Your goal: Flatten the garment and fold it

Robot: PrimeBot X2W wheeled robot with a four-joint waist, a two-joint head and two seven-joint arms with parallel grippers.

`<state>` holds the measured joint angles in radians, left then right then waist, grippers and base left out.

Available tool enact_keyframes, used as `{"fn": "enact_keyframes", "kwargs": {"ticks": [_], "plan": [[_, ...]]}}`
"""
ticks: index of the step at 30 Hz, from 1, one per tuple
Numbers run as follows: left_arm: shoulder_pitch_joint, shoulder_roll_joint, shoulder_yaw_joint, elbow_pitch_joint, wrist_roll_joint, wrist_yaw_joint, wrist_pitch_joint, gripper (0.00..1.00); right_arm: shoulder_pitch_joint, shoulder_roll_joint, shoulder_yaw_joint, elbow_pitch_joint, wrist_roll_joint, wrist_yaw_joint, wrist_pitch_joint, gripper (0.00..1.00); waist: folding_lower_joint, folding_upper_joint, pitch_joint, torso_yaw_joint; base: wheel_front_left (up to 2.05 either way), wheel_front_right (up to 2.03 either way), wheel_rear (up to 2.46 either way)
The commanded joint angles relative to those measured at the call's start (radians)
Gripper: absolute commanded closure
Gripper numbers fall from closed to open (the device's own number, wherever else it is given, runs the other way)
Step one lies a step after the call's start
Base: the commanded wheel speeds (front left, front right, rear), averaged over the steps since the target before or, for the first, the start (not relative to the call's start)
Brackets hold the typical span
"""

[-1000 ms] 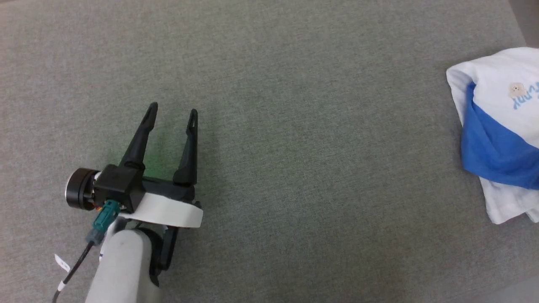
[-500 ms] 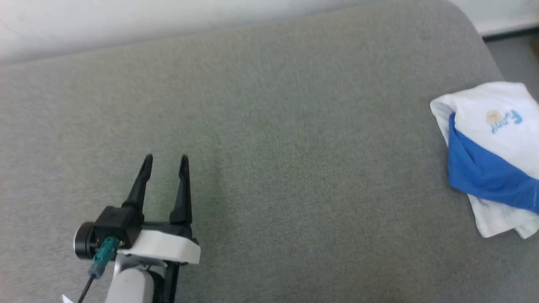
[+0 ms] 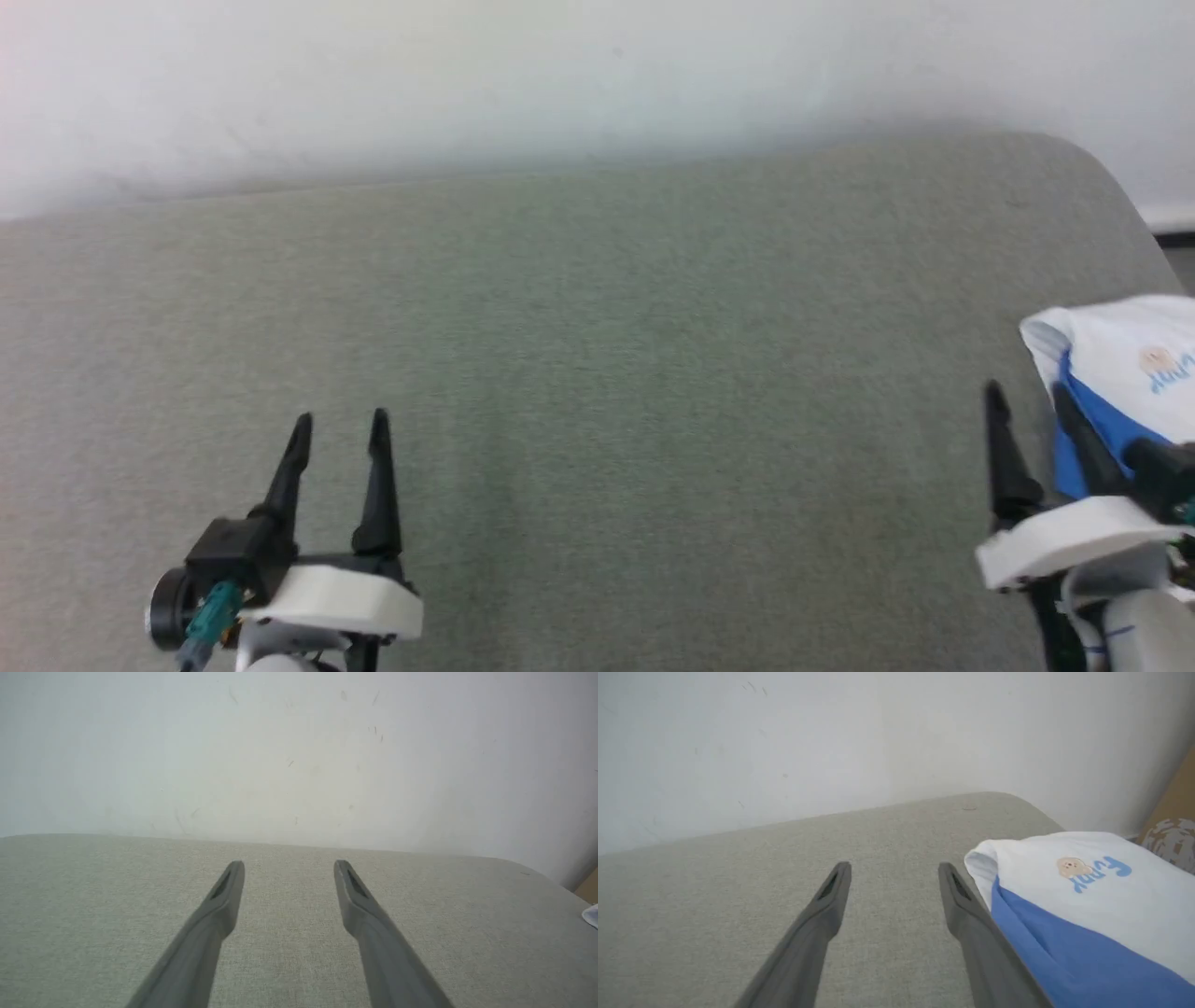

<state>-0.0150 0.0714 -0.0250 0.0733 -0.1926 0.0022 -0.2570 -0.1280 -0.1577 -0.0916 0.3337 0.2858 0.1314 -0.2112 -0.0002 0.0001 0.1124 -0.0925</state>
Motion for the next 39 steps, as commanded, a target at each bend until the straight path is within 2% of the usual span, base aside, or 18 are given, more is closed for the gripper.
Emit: {"fn": "enact_keyframes", "kwargs": {"ticks": [1, 8, 14, 21, 33, 34, 39], "plan": [[0.015, 0.004, 0.012, -0.002, -0.007, 0.008, -0.005, 0.0, 0.014, 0.011, 0.008, -0.037, -0.013, -0.001, 0.005, 0.0, 0.0002, -0.0001, -0.045, 0.052, 0.0, 0.0, 0.0], [0.036, 0.069, 0.062, -0.003, 0.015, 0.013, -0.005, 0.0, 0.1, 0.065, 0.026, -0.289, -0.082, -0.001, 0.057, 0.0, 0.0002, -0.0001, -0.054, 0.069, 0.0, 0.0, 0.0], [0.065, 0.123, 0.06, 0.035, 0.031, -0.007, 0.008, 0.0, 0.199, 0.088, 0.048, -0.414, -0.125, -0.001, 0.117, 0.0, 0.0002, -0.0001, -0.075, 0.054, 0.0, 0.0, 0.0], [0.086, 0.104, 0.049, 0.075, 0.007, -0.015, 0.005, 0.0, 0.264, 0.1, 0.057, -0.469, -0.156, -0.001, 0.138, 0.0, 0.0002, -0.0001, -0.088, 0.05, 0.0, 0.0, 0.0], [0.071, 0.103, 0.04, 0.097, 0.021, -0.009, -0.003, 0.0, 0.262, 0.105, 0.089, -0.504, -0.205, -0.001, 0.148, 0.0, 0.0002, -0.0001, -0.083, 0.059, 0.0, 0.0, 0.0], [0.075, 0.102, 0.042, 0.095, 0.018, -0.01, 0.001, 1.0, 0.26, 0.101, 0.089, -0.499, -0.2, 0.0, 0.149, 1.0, 0.0003, -0.0001, -0.083, 0.059, 0.0, 0.0, 0.0], [0.074, 0.099, 0.041, 0.093, 0.021, -0.01, 0.005, 1.0, 0.258, 0.101, 0.09, -0.496, -0.201, 0.0, 0.15, 1.0, 0.0003, -0.0001, -0.083, 0.06, 0.0, 0.0, 0.0]]}}
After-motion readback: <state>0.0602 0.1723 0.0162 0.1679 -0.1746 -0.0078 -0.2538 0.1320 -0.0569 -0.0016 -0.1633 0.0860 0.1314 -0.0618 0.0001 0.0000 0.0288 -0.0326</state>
